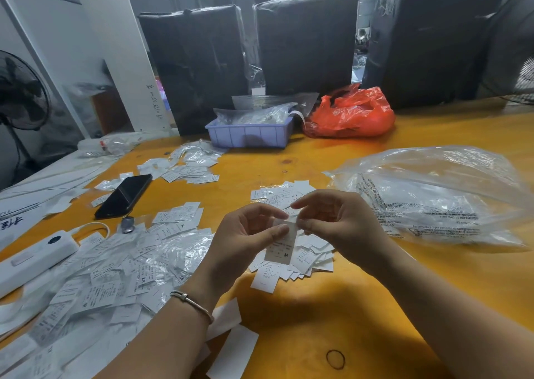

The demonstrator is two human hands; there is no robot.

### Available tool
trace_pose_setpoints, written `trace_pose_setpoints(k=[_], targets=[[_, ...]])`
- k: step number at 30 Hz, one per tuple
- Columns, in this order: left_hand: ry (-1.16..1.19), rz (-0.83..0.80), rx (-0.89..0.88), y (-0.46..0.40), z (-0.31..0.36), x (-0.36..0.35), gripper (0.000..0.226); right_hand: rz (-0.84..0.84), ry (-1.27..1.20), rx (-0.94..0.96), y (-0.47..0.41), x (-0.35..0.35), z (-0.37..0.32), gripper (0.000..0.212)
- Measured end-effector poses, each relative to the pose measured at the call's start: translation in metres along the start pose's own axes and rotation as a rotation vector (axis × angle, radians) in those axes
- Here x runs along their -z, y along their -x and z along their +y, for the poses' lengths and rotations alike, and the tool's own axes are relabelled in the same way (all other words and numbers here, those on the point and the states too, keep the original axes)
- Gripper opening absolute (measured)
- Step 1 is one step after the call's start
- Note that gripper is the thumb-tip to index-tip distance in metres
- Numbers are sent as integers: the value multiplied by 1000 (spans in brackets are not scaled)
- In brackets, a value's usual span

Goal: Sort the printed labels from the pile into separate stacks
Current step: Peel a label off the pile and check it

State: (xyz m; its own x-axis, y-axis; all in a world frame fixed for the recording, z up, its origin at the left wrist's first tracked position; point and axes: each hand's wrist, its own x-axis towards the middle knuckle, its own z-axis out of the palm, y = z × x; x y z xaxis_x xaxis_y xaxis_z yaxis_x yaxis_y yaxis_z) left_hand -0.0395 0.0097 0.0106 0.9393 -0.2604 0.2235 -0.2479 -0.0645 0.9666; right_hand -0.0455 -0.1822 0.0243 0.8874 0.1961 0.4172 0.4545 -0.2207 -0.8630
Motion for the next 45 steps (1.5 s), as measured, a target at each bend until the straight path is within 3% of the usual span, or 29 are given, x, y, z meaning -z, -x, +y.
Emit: trace_pose_setpoints(k=[4, 9, 11, 13, 18, 22, 27, 30, 33, 36, 41, 45], targets=[[-46, -40, 13, 1, 1, -1, 28, 31, 156, 115, 2, -3, 0, 24], [-110, -1, -3, -1, -1, 0, 6, 38, 161, 115, 2, -3, 0, 21], [-154, 32, -5, -3, -2, 4, 8, 78, 307, 30, -3, 2, 6, 15], [-245, 115, -1, -5, -2, 11, 15, 116, 610, -103, -8, 12, 16, 13], [-648, 416, 15, -8, -8, 37, 23, 422, 934, -281, -16, 50, 37, 19], [-946, 391, 209, -11, -14, 55, 23, 444, 1162, -536, -18, 76, 51, 27], [-1097, 306, 294, -14, -21, 57, 14, 346, 1229, -709, -19, 86, 63, 25], [-1170, 329, 282, -14, -20, 58, 8, 382, 1213, -700, -20, 87, 66, 21], [-1210, 350, 252, -13, -20, 59, 19, 441, 1174, -670, -20, 89, 68, 18], [-1160, 399, 182, -13, -20, 55, 28, 481, 1154, -639, -21, 90, 71, 17], [-1058, 426, 30, -13, -18, 45, 18, 473, 1150, -566, -21, 89, 76, 29], [-998, 375, -30, -11, -20, 35, 13, 425, 1214, -580, -22, 91, 77, 19]])
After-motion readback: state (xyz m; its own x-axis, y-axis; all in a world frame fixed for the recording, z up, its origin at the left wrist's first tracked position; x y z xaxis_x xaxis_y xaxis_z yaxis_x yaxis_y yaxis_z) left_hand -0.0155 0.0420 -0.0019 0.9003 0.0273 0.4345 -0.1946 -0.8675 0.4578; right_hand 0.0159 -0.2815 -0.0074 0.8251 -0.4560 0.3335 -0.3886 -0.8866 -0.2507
